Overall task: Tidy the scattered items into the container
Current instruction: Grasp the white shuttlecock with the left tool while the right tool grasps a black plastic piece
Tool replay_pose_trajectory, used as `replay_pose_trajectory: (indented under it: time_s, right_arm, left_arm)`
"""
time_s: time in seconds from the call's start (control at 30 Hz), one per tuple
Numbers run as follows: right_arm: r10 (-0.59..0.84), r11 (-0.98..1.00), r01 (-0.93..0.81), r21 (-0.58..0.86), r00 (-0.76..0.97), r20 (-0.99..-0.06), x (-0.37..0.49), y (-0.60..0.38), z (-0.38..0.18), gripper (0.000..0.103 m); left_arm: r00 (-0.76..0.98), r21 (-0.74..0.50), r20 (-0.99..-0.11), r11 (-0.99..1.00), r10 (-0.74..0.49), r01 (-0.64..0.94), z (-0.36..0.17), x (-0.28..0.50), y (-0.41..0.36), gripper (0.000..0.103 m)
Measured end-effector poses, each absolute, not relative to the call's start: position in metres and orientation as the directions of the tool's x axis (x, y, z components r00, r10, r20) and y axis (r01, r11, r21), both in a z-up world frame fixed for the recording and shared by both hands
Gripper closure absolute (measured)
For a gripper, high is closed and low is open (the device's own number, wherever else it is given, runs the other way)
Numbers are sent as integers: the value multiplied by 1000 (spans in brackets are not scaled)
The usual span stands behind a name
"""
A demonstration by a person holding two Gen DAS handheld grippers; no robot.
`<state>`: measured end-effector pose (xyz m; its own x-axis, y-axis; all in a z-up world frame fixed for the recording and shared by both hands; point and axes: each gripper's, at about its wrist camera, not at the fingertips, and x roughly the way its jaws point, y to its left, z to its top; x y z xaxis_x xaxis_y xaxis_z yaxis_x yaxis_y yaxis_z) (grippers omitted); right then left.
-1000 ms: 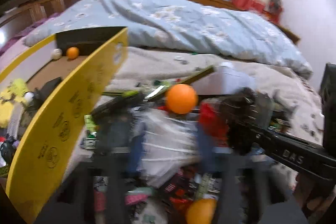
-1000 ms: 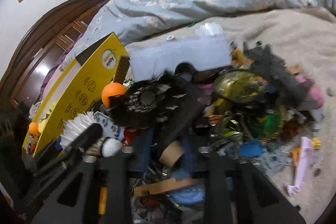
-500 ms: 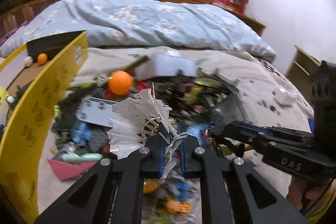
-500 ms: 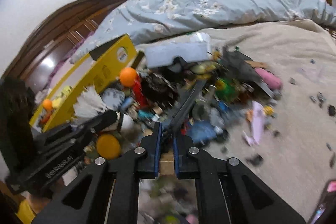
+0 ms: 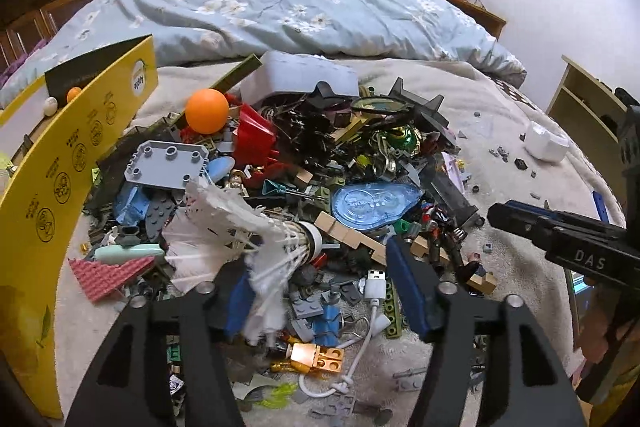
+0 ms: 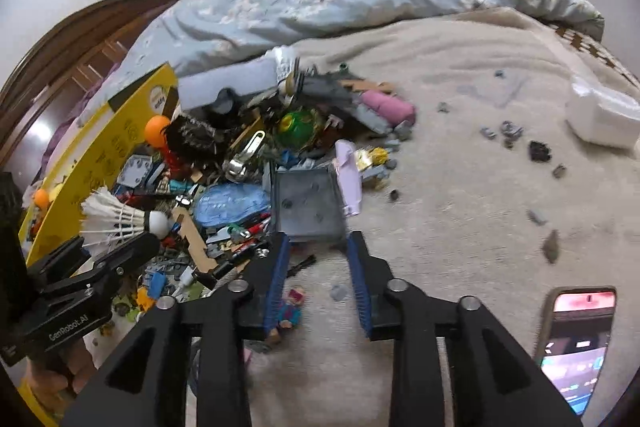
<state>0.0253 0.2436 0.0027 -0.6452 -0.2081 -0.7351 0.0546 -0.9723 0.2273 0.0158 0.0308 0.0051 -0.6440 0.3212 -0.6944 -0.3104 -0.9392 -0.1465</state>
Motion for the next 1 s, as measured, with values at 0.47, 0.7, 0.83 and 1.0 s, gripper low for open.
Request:
replay_pose_trajectory:
  time_s: [0.47,0.7,0.83,1.0]
  right_arm:
    - [-258,-965,123,230,-589,-766,-17,225,-26,43]
    - [-280,-953,78,293,-599,-750,-21,227,-30,40]
    - [-325,-926,51,374,-613,-720,-19,233,-25,40]
    - [-346,-894,-2,448,-633,-693,-25,240,-34,40]
  left_arm:
    - [-690,27,-700,-958,186,-285,-4,2,35,25]
    - [-728,113,-671,-950,143,-290,-12,2,51,25]
    - [-737,129,-662,-948,137,-292,-11,0,55,25]
    - [-742,107,-655,-955,141,-275,-8,-5,54,24]
